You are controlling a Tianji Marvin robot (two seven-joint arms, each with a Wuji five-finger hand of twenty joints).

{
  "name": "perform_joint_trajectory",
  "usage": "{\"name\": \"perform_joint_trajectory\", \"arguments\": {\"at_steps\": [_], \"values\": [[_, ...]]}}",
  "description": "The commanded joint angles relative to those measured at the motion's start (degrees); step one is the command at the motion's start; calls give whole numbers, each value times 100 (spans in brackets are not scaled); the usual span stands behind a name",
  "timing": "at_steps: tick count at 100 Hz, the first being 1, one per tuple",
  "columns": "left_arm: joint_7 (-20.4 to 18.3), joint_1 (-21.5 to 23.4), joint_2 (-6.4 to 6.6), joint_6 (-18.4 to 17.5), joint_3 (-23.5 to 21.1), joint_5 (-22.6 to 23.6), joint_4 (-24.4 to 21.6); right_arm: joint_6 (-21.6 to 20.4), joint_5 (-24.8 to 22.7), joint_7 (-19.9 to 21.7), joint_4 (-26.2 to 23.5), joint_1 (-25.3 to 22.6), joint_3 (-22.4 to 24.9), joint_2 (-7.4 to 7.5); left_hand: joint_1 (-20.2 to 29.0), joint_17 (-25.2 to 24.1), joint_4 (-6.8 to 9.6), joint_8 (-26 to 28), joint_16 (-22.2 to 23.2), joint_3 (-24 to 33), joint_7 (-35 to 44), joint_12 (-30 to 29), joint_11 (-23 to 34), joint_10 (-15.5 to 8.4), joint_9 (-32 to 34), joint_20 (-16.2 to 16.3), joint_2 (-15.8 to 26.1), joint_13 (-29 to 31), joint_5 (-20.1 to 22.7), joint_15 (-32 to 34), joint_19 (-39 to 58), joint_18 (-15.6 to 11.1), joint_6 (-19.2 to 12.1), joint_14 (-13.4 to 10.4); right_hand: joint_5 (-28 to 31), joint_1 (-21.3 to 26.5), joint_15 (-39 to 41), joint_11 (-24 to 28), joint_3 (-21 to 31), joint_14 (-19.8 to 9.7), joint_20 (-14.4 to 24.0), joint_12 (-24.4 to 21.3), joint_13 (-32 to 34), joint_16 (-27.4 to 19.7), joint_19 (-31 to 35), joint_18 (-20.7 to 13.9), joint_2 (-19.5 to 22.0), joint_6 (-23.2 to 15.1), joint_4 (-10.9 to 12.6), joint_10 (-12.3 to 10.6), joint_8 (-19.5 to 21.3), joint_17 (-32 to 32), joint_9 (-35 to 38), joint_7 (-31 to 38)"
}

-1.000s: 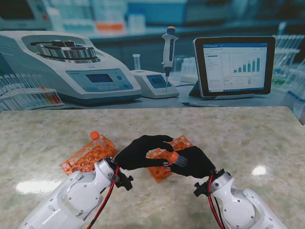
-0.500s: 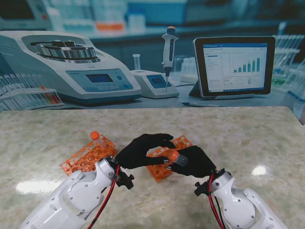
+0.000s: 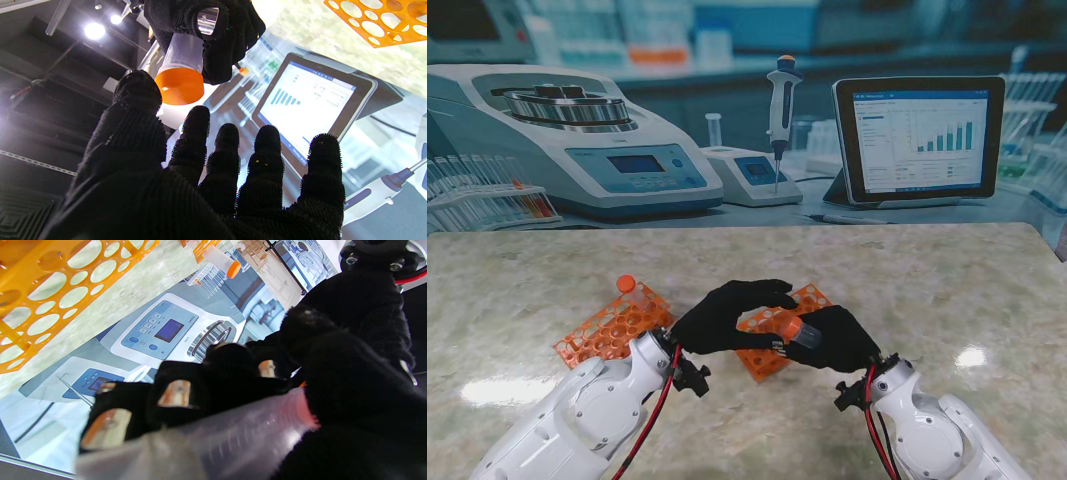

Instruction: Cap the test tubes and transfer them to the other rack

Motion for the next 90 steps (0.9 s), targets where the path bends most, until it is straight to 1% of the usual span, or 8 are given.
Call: {"name": "perform_joint_trajectory", "arguments": {"at_steps": [1,3,6,43,62,75,78,90], "values": [[0,-31,-14,23,31,29,24,18,6,10,-27,-37,-7,-17,-695,-82,-215,-97,-12,1497,-197,-113,-74,-59,-120,-99,-523,-100,-99,-13,-2,14,64,-190,59,276,1197,-6,-67,-506,212,82,217,409,1589,-485,165,-189,-113,-21,173,462,229,323],[5,-43,-15,28,39,43,32,18,6,10,-27,-37,-7,-17,-797,-78,-276,-90,-11,1733,-185,-110,-74,-62,-115,-94,-587,-95,-99,-14,-1,21,65,-190,58,279,1197,-5,-66,-506,212,82,217,409,1589,-485,168,-190,-112,-22,173,462,230,323],[3,-60,-14,37,51,55,44,19,6,10,-27,-38,-6,-17,-857,-78,-300,-90,-12,1797,-188,-112,-77,-56,-121,-93,-578,-99,-107,-17,0,19,73,-183,58,277,1197,-6,-68,-506,212,82,217,409,1589,-485,162,-191,-113,-18,173,462,229,323],[9,-172,-41,104,192,-49,139,20,7,12,-28,-37,-10,-16,-810,-53,-317,-54,-7,1838,-126,-112,-58,-54,-79,-81,-498,-64,18,3,40,38,81,-183,58,272,1197,-3,-68,-506,210,83,217,409,1586,-481,167,-192,-114,-22,174,461,231,322],[47,-199,-57,88,249,-63,162,23,8,14,-29,-37,-10,-16,-499,-2,-293,163,10,1648,154,-94,-21,-91,13,-67,-227,21,240,33,89,34,45,-200,58,281,1196,-5,-68,-504,209,83,217,409,1586,-480,164,-192,-114,-22,174,461,229,322],[88,-211,-72,101,279,-70,182,18,5,13,-31,-41,-5,-16,-315,34,-267,219,18,1606,255,-86,6,-93,79,-61,-83,87,441,55,122,47,130,-204,58,275,1196,-6,-68,-504,209,82,217,408,1587,-480,170,-192,-115,-27,174,461,229,322],[90,-214,-73,107,284,-76,185,19,5,13,-31,-41,-4,-16,-132,26,-254,204,25,1267,201,-96,3,-99,98,-71,11,105,495,58,155,48,134,-201,58,273,1196,-7,-69,-504,209,82,217,408,1587,-480,175,-192,-115,-25,174,461,229,322],[98,-227,-78,129,309,-78,199,21,7,14,-31,-41,-5,-16,3,54,-202,242,34,1235,303,-94,24,-110,161,-71,72,173,741,81,178,54,122,-219,58,278,1196,-6,-70,-504,209,83,217,408,1587,-480,169,-192,-115,-15,174,461,230,322]]}}
